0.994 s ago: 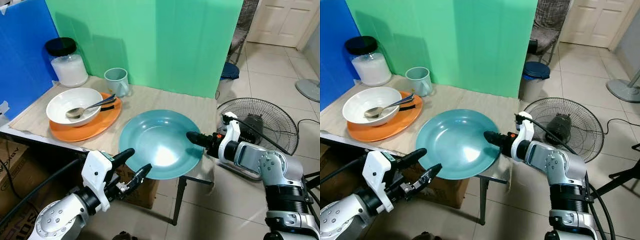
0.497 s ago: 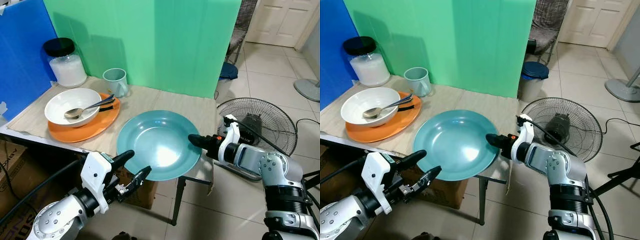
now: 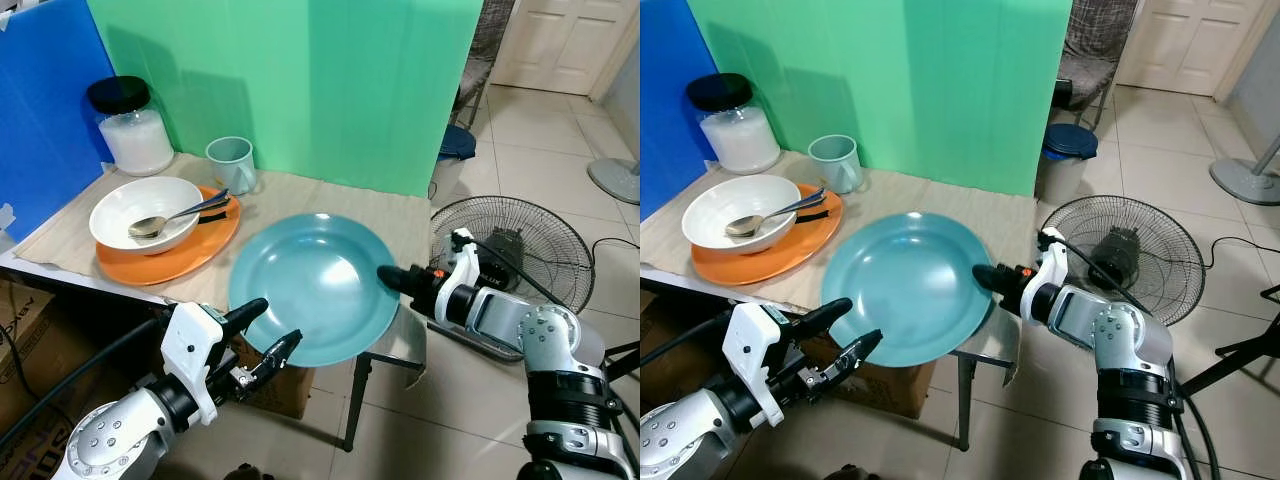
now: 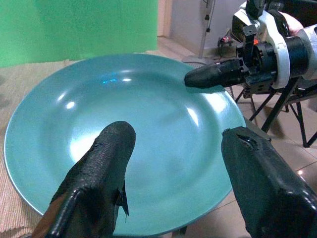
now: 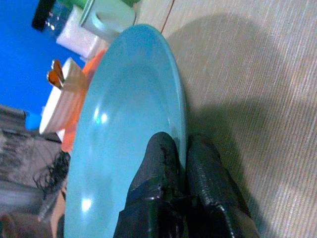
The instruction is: Setting the table
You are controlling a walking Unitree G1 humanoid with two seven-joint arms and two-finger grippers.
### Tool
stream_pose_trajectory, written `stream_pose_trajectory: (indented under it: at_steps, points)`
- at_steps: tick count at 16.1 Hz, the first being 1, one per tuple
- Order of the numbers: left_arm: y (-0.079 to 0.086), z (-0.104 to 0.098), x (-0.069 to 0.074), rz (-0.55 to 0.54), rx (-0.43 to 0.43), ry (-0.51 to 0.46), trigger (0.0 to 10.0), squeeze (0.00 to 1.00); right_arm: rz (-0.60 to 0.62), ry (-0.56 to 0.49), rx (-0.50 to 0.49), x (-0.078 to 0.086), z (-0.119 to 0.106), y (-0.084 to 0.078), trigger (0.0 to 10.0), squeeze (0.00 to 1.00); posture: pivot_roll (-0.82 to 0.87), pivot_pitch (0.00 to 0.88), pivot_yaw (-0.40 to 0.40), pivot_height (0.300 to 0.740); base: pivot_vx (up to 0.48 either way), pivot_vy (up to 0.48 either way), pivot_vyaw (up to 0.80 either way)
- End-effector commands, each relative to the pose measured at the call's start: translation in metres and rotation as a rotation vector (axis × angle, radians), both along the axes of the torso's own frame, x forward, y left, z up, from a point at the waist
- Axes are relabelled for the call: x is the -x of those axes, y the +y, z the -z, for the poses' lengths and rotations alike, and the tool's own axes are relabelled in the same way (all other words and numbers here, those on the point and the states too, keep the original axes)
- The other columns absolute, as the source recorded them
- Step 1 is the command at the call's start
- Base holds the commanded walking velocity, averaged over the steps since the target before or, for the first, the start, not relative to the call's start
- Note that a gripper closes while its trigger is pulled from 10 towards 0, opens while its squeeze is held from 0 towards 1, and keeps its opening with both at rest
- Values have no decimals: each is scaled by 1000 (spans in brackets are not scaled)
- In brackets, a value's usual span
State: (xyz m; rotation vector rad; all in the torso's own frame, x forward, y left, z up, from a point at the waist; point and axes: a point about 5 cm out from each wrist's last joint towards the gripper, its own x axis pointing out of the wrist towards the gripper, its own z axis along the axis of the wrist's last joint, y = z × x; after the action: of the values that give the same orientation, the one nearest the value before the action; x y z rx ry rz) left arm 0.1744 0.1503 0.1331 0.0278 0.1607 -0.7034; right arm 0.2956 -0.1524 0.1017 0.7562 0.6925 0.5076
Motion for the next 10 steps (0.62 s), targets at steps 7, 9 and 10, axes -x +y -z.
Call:
stream_pose_trajectory:
  at_steps: [7,9,10]
  points:
    - [0,-19,-6,-64,52,-77,10000,0,250,-112,-167,-10,-32,-26,0,0,-50,0,36,740,0,0,0]
    - [3,-17,-9,-108,37,-82,10000,0,239,-153,-190,-9,-40,-26,0,0,-54,0,43,740,0,0,0]
    - [14,-13,-14,-210,16,-62,10000,0,221,-137,-170,-6,-37,-24,0,0,-55,0,44,740,0,0,0]
